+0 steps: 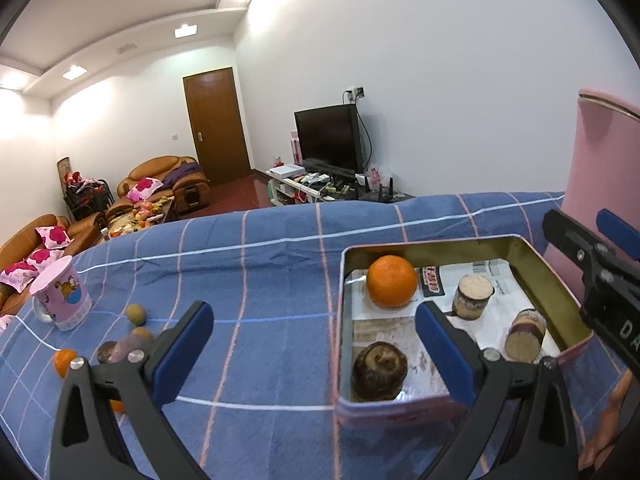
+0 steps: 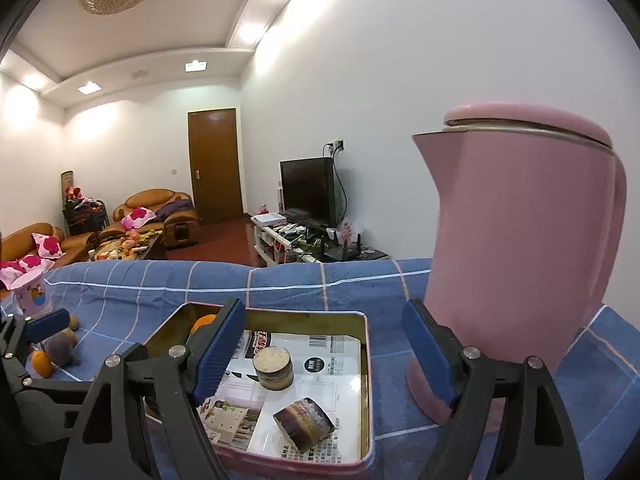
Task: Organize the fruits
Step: 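Move both open tools back toward the remaining fruits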
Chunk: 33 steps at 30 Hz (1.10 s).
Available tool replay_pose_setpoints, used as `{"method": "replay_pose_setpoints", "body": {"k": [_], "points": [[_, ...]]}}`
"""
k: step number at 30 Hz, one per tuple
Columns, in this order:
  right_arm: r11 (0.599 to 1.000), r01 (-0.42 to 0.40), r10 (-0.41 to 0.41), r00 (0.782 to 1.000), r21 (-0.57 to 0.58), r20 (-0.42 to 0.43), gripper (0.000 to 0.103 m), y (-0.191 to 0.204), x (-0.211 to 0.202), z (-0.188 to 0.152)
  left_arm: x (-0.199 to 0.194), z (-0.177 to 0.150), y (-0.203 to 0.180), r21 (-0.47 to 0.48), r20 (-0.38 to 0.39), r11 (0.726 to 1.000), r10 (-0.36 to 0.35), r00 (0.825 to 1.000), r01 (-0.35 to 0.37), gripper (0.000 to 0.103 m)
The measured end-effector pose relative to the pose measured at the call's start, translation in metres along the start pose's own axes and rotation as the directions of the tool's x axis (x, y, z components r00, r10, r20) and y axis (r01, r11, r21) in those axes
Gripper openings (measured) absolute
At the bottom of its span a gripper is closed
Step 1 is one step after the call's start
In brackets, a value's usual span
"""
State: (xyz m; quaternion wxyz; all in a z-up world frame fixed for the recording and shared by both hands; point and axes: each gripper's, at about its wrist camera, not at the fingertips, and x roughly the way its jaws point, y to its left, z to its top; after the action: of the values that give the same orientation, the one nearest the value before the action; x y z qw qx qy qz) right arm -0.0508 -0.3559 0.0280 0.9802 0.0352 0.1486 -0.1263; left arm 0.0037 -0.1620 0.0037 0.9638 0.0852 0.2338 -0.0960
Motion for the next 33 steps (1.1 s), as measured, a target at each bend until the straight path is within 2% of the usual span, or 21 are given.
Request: {"method": "replay_pose_setpoints", "body": {"k": [11,17,26,33], "points": [[0.999,0.024,-0.024,1.0,0.021,-0.014,0.082,0.011,-0.013,-0.004,-0.013,-0.012,0.024,-0.013,-0.005,1.0,0.0,1.0,0.0,0.103],[0.996,-0.001,0.004,0.999,0.094,-0.037,0.082,0.014,-0.022,-0.01,-0.015,-0.016,0.034,-0.015,-0.014,1.0,-0.01,1.0,0.01,0.103],[0.997,-0.013,0.016,0.999,0.075,-0.044,0.082,0.046,-0.032,-0.014,-0.022,-0.024,0.055,-0.008,-0.012,1.0,-0.007,1.0,0.007,0.103],[0.992,-0.07,0.079,0.993,0.104,-0.087,0.082,0.076,-0.025,-0.018,-0.019,-0.029,0.09,-0.026,-0.031,1.0,0.014,0.999,-0.015,0.103]]}}
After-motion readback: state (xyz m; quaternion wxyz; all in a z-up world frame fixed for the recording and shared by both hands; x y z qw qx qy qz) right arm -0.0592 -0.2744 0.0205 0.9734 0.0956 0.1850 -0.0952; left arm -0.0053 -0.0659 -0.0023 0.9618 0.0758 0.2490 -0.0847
